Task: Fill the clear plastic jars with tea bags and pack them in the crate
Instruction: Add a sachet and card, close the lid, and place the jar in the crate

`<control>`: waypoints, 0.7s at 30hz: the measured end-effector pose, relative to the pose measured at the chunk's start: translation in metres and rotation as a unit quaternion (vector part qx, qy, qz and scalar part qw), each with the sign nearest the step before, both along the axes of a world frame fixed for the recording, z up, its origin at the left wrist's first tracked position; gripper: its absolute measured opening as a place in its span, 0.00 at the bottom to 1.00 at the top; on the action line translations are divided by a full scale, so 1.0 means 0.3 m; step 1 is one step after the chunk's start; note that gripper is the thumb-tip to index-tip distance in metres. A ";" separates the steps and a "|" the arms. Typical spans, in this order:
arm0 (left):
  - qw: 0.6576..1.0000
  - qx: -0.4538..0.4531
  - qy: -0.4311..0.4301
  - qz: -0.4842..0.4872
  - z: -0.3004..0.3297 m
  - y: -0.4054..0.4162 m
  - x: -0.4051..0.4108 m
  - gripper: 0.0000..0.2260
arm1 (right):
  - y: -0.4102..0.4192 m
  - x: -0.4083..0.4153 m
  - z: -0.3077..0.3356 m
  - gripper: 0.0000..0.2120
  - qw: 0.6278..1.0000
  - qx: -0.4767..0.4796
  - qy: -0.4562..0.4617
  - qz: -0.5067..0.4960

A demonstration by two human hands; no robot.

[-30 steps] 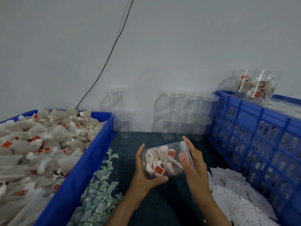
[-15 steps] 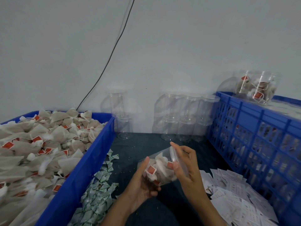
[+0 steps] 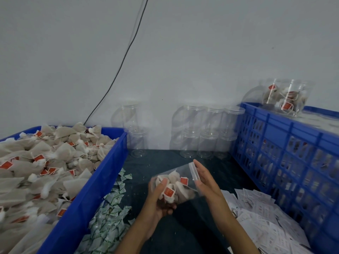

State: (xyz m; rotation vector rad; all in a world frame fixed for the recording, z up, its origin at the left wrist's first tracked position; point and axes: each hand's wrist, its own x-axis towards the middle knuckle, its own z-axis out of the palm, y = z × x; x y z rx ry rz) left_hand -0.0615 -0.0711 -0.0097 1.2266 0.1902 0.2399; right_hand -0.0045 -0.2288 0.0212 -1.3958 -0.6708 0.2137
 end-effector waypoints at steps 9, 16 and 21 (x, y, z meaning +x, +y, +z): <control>1.000 0.024 -0.001 -0.015 -0.016 0.008 -0.009 0.40 | 0.025 0.040 -0.002 0.29 0.998 -0.061 -0.007 -0.020; 0.996 0.062 -0.015 0.063 -0.007 0.011 0.007 0.30 | 0.027 0.039 -0.026 0.38 0.993 -0.095 0.061 -0.045; 0.997 0.060 0.003 0.043 0.001 0.004 0.007 0.30 | 0.022 0.012 -0.002 0.37 0.997 -0.045 0.020 -0.060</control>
